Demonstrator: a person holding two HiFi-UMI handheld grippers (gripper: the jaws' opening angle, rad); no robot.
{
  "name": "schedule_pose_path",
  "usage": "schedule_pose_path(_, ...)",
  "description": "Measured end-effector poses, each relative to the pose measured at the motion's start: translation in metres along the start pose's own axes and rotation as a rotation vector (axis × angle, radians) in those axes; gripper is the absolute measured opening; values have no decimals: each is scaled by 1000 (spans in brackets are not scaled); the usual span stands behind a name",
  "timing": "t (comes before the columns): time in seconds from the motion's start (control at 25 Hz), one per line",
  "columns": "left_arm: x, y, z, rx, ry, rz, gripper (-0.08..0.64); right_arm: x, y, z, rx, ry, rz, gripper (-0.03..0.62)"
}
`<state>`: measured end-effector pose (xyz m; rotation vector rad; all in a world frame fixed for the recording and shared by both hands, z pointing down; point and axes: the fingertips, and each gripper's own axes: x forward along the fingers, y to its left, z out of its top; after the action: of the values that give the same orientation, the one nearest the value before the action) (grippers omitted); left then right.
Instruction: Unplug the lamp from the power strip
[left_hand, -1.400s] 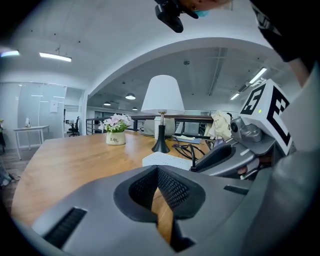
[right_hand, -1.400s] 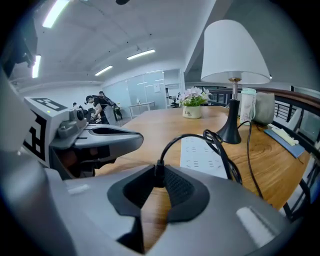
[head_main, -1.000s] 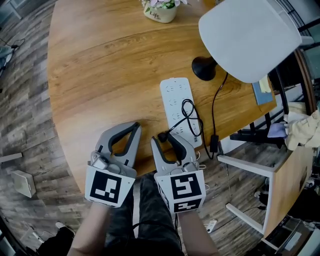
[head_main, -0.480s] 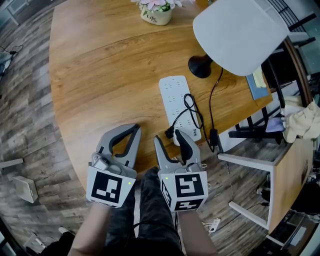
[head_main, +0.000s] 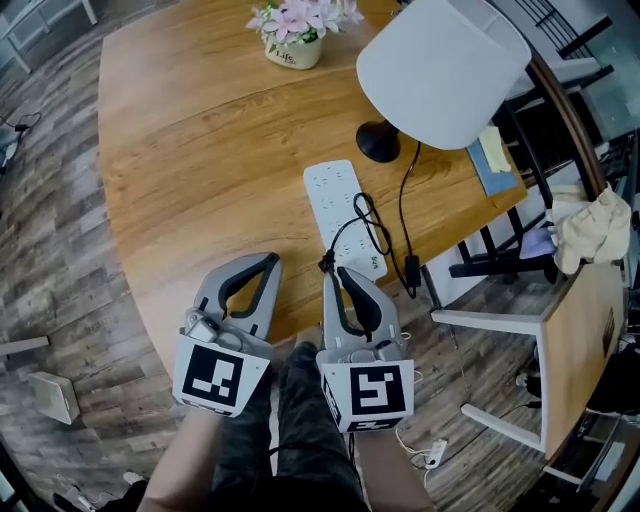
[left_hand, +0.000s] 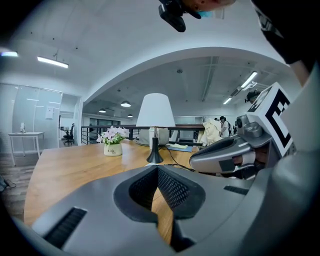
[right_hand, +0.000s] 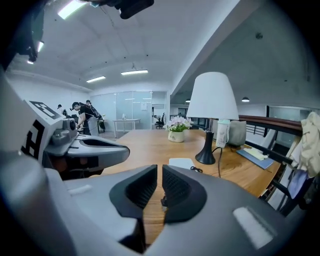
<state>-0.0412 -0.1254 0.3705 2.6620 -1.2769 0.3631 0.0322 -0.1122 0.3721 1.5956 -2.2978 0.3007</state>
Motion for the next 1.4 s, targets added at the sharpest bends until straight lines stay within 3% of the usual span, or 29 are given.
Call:
schedule_pose_path(0.08, -2, -3, 7, 5, -13, -7, -5, -6, -4, 6, 0, -23, -16, 8)
schedule_pose_path(0.52, -5, -17, 40, -88, -82, -70, -5, -28, -17, 39, -11, -76, -32, 8)
schedule_pose_path(0.96, -6, -32, 71, -89, -104, -135, -5, -46, -31, 77, 37, -132, -21, 8)
schedule_pose_path(1.4, -10, -42, 109, -79, -145, -181, -5, -70, -34, 106, 22, -171, -5, 7)
